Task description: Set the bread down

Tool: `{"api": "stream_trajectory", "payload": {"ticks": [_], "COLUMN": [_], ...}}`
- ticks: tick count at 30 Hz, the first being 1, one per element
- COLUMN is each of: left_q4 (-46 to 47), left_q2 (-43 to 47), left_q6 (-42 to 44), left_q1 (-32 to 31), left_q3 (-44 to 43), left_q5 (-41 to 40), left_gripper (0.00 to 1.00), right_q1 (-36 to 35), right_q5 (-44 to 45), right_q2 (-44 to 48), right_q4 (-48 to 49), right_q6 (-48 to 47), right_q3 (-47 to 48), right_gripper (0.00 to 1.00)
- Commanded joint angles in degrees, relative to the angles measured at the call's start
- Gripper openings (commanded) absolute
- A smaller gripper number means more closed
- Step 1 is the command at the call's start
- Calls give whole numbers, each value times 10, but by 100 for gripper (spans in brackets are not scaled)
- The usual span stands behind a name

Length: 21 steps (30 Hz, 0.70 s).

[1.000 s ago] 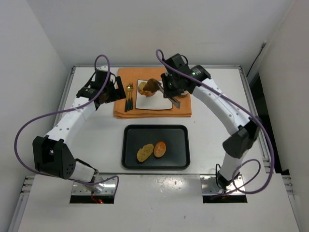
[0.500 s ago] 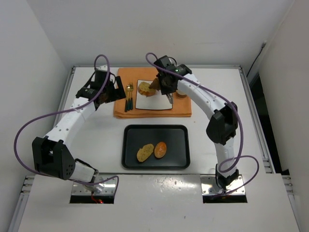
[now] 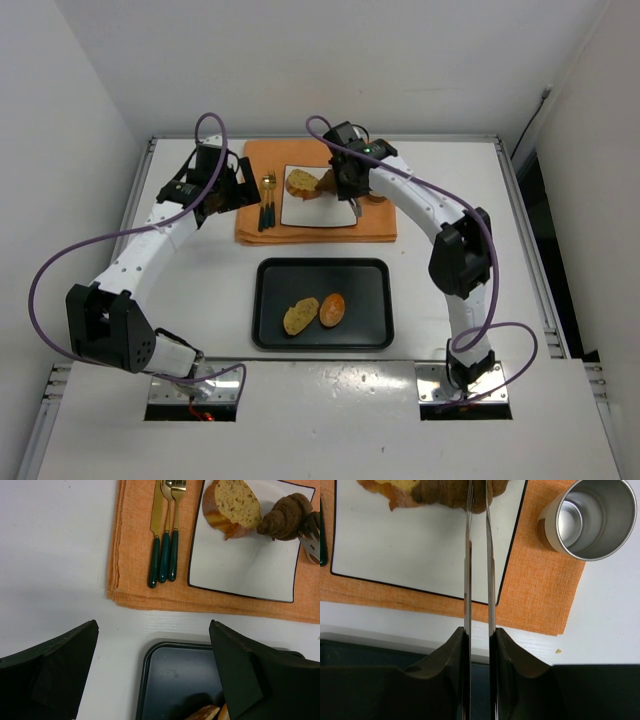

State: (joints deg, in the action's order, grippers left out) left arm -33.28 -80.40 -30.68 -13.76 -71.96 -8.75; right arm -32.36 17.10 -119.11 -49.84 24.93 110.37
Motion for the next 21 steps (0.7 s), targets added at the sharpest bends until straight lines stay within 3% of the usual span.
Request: {"api": "stream_trajectory", "payload": {"ticks": [1, 6, 21], "left_q4": [14, 14, 14], "left_q2": [7, 7, 2], "left_q6": [-1, -6, -6], "left_q1": [8, 8, 8], "left_q3": [-22, -22, -27], "left_q5": [5, 16, 22], "left_gripper": [99, 99, 99], "right_q1": [3, 3, 3], "right_q5": [3, -20, -14], "right_q2": [33, 40, 77], "right_q4": [30, 35, 29], "right_q6": [4, 4, 9], "right_q3": [-3, -3, 29], "right_gripper": [29, 38, 40]}}
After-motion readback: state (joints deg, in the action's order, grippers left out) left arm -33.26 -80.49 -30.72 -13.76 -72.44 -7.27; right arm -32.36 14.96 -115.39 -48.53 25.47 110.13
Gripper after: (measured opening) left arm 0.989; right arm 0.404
